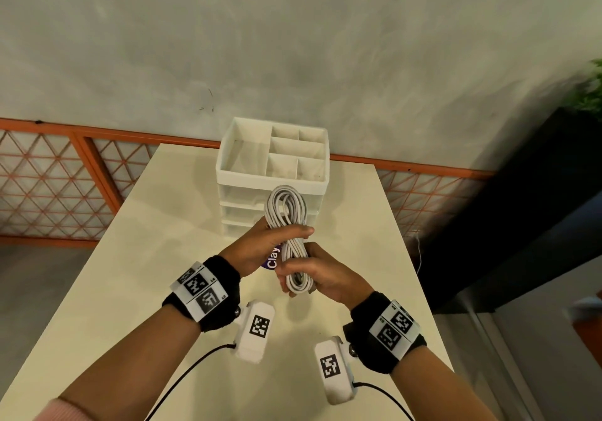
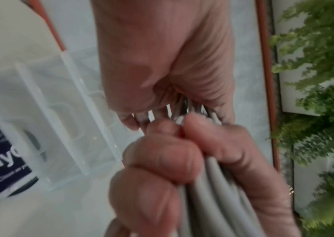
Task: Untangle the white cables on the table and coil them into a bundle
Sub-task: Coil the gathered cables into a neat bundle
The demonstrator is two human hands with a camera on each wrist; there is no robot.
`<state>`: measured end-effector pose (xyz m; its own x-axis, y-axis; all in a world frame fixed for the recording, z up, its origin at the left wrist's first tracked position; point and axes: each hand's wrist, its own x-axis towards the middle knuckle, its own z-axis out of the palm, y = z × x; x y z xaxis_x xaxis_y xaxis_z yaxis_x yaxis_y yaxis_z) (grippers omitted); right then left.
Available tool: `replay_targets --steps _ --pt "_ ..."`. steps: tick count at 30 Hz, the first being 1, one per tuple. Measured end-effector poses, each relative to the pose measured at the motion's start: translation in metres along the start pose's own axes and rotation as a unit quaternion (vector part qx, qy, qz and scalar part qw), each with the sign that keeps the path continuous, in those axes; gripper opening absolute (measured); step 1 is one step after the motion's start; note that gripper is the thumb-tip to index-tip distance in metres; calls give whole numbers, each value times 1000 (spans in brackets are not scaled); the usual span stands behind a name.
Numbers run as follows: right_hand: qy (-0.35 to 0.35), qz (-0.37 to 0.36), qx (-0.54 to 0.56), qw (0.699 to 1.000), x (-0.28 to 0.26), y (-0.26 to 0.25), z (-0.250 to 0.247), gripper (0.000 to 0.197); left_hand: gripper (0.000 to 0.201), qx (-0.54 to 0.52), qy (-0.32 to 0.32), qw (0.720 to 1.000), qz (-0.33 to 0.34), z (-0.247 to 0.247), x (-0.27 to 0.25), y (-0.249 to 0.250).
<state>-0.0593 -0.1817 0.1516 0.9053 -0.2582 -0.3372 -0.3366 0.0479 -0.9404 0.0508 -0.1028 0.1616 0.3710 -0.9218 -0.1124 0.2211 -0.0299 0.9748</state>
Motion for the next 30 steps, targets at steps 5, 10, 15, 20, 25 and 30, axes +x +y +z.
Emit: replay_targets --steps 5,10,15,20,25,30 --pt "44 10 -32 998 4 7 0 12 38 -251 20 968 -23 2 4 0" --pt "48 4 -101 994 3 11 -5 19 10 -327 69 941 -50 4 7 9" --pt "13 -20 -188 982 1 12 -12 9 27 -323 161 929 -78 12 22 -1" --pt "37 -62 -241 968 -4 21 -11 18 35 -336 191 915 -112 9 29 -12" --pt "61 -78 -358 928 -3 31 -12 27 52 -348 145 910 -173 4 32 -13" --pt "47 -79 -469 878 8 48 -14 31 46 -337 192 898 -210 0 47 -40"
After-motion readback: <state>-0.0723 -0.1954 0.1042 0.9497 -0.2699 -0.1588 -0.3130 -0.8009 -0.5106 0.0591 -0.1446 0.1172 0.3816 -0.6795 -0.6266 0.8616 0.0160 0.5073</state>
